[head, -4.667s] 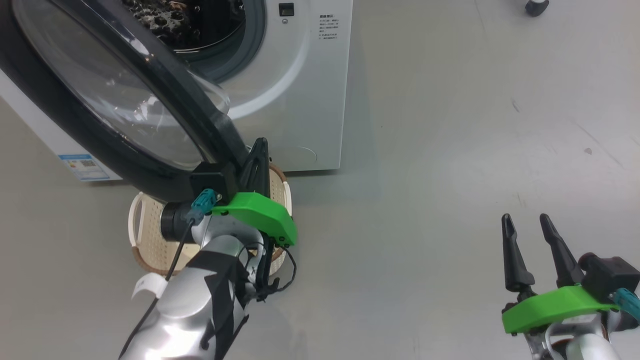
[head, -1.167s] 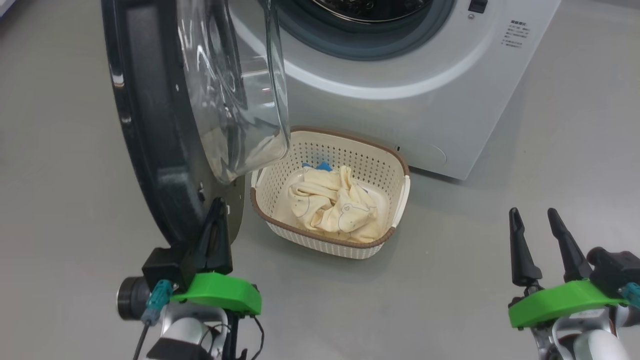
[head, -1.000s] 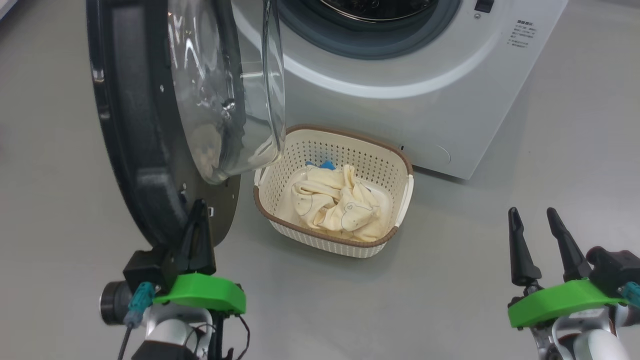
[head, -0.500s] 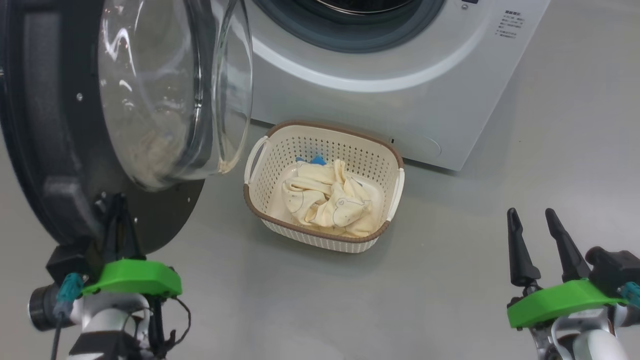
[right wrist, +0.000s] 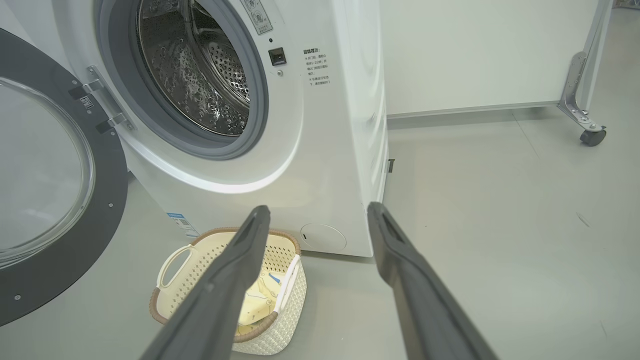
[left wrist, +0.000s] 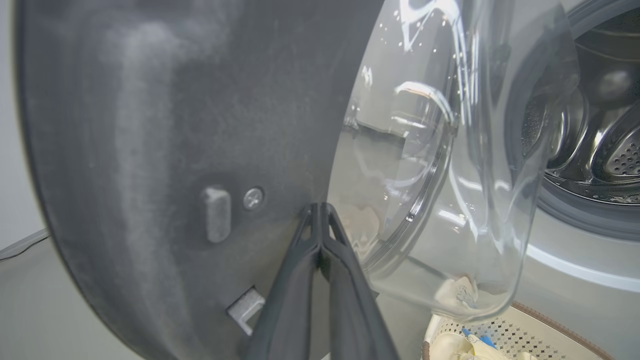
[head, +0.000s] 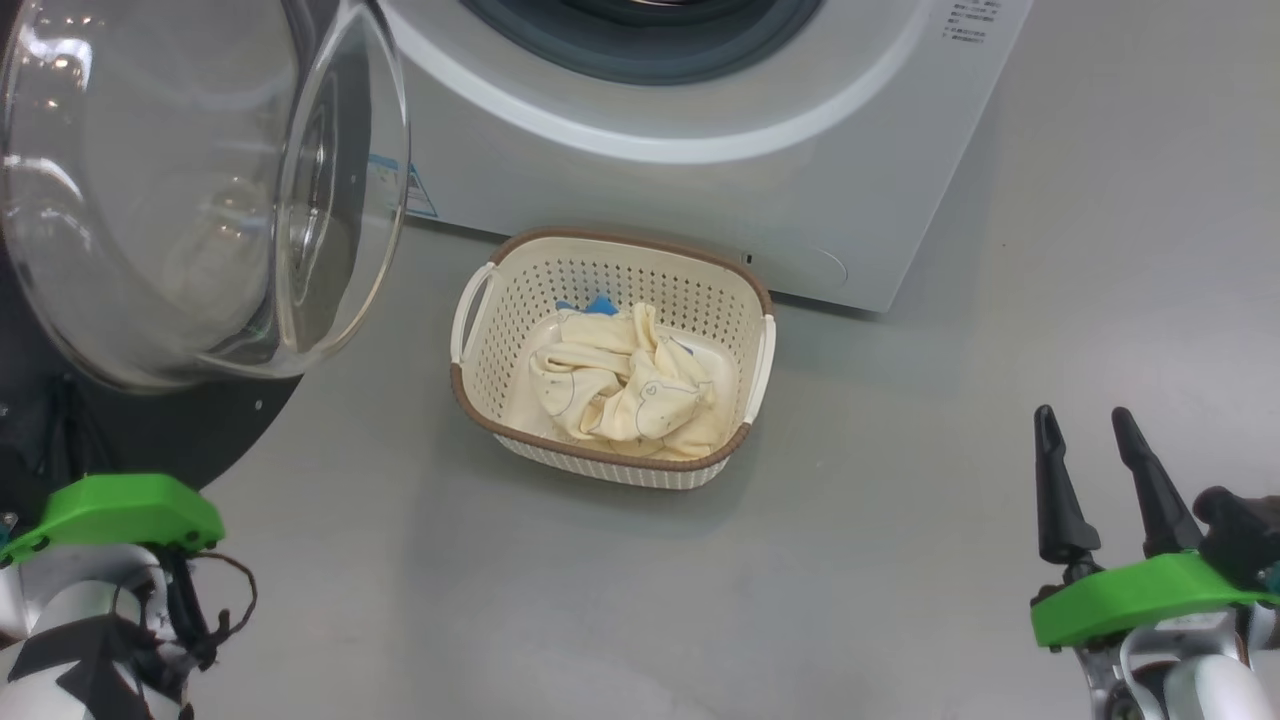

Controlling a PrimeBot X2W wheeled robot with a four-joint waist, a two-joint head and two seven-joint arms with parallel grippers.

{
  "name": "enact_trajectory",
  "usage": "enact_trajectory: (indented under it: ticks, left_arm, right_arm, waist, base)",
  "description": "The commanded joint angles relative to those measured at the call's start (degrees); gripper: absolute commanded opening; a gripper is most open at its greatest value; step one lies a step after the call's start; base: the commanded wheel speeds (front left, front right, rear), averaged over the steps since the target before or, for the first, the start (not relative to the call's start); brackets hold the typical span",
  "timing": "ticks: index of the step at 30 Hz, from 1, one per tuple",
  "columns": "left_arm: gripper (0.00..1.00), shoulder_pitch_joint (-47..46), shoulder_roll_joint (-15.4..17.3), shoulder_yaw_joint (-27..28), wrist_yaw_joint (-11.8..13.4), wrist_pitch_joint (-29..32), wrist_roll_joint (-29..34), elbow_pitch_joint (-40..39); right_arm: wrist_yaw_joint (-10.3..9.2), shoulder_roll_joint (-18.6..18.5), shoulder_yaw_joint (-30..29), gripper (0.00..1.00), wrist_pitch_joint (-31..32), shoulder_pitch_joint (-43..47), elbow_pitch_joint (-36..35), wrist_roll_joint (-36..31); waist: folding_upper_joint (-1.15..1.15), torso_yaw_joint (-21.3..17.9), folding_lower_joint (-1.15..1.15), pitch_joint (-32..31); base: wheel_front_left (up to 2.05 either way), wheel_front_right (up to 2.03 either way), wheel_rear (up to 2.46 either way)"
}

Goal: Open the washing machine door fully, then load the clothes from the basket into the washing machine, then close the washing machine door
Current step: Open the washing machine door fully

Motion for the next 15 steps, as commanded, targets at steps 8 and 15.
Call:
enact_trajectory:
  ticks: [8,15]
  left_arm:
    - [0.0,-5.86,4.81,6.79,6.23,-0.62,-0.08,5.56]
    - [0.0,-9.51,6.44,9.84,4.13,-0.62,1.26,9.07]
  right_arm:
    - [0.21,-0.48,-0.95,1.0,0.41,-0.83,-2.7,-1.1]
    - [0.21,-0.48,-1.21,1.0,0.52,-1.64,-3.26,-1.17]
  waist:
    - [0.0,-0.62,0.0,0.71]
    - [0.0,-1.23,0.0,1.99]
  base:
    - [0.0,0.0,0.0]
    - [0.0,0.0,0.0]
